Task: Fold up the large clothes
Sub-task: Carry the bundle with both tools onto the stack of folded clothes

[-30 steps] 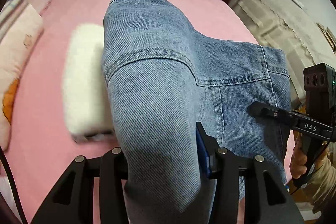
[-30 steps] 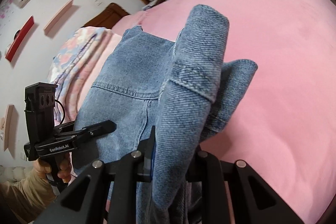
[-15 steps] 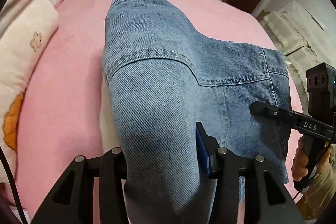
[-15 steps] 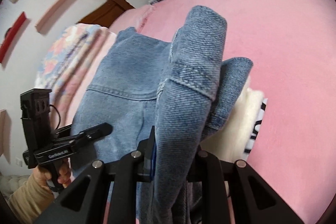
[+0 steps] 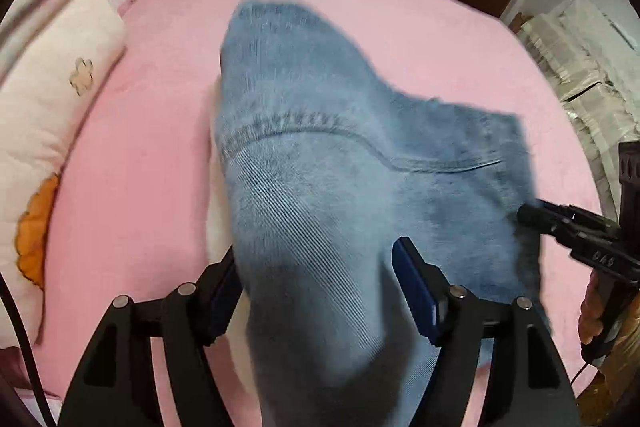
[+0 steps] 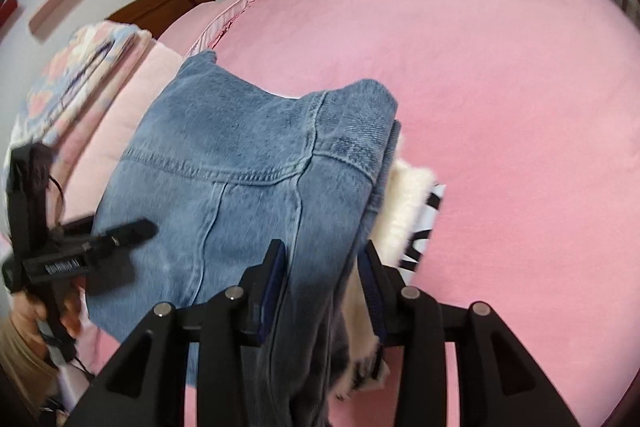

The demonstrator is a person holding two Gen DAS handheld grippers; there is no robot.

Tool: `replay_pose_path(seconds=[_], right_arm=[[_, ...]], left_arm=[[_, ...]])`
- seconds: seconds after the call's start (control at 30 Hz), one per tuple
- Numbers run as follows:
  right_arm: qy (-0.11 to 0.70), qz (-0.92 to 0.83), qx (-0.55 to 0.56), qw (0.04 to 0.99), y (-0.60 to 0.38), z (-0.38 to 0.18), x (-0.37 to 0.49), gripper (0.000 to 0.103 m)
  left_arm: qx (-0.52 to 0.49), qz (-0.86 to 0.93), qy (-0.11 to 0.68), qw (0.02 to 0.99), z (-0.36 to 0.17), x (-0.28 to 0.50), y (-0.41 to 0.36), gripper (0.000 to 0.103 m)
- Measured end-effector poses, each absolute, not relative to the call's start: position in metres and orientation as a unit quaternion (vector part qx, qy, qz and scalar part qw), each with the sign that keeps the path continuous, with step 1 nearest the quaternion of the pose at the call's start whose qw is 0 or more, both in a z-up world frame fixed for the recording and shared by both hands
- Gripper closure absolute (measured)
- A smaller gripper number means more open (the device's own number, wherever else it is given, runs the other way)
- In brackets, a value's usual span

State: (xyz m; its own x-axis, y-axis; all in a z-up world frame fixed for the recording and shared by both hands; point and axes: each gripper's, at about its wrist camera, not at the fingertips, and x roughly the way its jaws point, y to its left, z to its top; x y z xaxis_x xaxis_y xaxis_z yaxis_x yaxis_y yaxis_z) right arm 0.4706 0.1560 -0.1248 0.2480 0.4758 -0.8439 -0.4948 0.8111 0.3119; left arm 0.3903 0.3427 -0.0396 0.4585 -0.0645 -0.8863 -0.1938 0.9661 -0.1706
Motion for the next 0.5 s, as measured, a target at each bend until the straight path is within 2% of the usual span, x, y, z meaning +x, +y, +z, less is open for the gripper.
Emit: replay_pose_path(seconds=[0.13,0.2,0.23,0.27,0.3,0.33,0.5], right_arm=[[0.484,0.292,-0.027,0.824,0.149,-0.093,0.448,0.065],[0.459,0.281,-0.027,0.842,0.144,-0.079,0.432,0.065],[0.455,0.278,-0.026,0.846,0.145,-0.076,0.426,0.065],[0.454,0.280,-0.024,0.846,0.147,-0.074,0.420,0.065],[0.455,0.284,-0.023,0.844,0.149,-0.073,0.413,0.065],[0.455,0.289,-0.022,0.842,0.152,-0.072,0.406,0.065],[0.469,0.323,-0.028,0.822,0.168,-0.084,0.383,0.066]], left_arm=[[-0.084,0.071,0.493,0.863,-0.005,0.365,0.330,0.035],[-0.078,0.069,0.485,0.868,0.006,0.350,0.317,0.051],[-0.077,0.067,0.486,0.868,0.009,0.346,0.312,0.068],[-0.078,0.064,0.489,0.866,0.011,0.339,0.304,0.080],[-0.081,0.062,0.490,0.866,0.014,0.338,0.296,0.084],[-0.082,0.059,0.488,0.867,0.015,0.333,0.290,0.086],[-0.066,0.054,0.492,0.866,0.004,0.321,0.263,0.086]])
